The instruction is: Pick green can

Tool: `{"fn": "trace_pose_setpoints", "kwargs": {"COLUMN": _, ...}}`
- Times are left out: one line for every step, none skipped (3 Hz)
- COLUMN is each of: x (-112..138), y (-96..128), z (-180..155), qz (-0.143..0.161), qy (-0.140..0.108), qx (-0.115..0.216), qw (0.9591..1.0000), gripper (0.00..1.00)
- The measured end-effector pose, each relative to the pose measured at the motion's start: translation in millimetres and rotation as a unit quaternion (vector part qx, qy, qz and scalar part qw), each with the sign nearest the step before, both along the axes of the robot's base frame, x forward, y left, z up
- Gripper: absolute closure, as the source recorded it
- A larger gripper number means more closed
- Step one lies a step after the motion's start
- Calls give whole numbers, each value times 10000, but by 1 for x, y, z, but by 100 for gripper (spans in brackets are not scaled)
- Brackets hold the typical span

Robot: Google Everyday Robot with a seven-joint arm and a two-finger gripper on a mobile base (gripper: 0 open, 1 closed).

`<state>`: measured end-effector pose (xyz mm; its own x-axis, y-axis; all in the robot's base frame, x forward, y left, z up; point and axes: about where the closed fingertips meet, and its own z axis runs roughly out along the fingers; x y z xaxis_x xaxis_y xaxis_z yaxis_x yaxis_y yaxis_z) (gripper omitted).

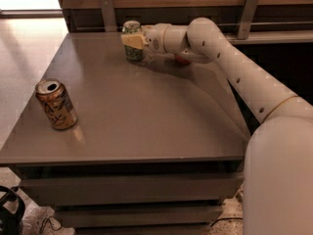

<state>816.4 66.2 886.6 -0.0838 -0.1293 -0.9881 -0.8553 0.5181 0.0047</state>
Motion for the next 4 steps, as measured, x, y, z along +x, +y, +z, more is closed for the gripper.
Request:
{"fn": "trace_pose_setpoints", "kwargs": {"x": -8, "y": -4, "z": 17, "qz": 79, "qy": -109, "qx": -30, "qw": 9999, "gripper": 100}}
{"fn": "trace_pose_setpoints", "kwargs": {"x": -17, "y": -12, "z": 42, "qz": 103, "qy": -312, "qx": -117, "qw": 9994, "gripper": 100}}
{"fn": "trace_pose_setpoints", "kwargs": {"x": -26, "y": -16, "z": 69, "qz": 124, "qy": -567, "qx": -209, "qw": 9981, "gripper": 100}}
{"fn": "trace_pose_setpoints", "kwargs": {"x": -34, "y": -18, "z": 96, "qz": 162, "qy": -878, "qx": -234, "qw": 9957, "gripper": 100}}
